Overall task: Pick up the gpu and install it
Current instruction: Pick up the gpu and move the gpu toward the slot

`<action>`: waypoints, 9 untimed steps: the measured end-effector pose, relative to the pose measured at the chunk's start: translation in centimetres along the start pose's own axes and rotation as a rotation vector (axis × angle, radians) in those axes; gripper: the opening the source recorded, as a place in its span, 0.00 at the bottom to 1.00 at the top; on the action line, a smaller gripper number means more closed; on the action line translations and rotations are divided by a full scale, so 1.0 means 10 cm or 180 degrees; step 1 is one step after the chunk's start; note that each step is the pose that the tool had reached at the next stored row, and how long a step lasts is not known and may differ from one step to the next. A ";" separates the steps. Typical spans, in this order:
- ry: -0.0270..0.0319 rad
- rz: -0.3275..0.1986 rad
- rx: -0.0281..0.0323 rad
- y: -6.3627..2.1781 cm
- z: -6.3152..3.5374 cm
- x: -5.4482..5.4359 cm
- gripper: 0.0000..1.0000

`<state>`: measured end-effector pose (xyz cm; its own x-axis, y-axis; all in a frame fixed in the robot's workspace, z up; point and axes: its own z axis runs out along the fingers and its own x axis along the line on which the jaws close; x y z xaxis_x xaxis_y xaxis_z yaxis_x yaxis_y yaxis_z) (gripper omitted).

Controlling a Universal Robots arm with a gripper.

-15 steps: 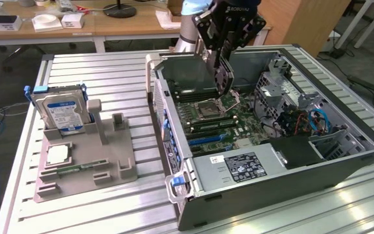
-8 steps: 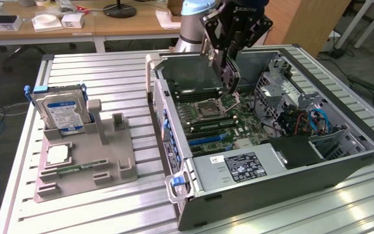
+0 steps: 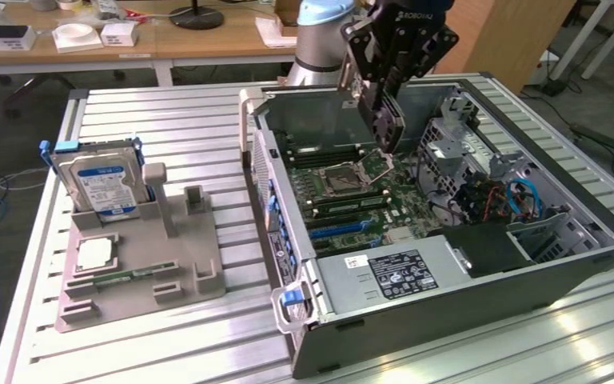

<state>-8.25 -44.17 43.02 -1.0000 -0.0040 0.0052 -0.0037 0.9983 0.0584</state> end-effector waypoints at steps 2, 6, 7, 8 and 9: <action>0.0000 0.0007 0.0000 0.000 0.001 -0.04 0.26; -0.0001 0.0021 0.0000 -0.001 0.001 -0.13 0.26; -0.0001 0.0025 0.0000 -0.001 0.002 -0.15 0.26; -0.0001 0.0027 0.0000 -0.001 0.002 -0.18 0.26; -0.0001 0.0028 0.0000 -0.001 0.002 -0.21 0.26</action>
<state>-6.17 -44.17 42.99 -1.0000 0.0048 0.0053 0.0051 0.9983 0.0584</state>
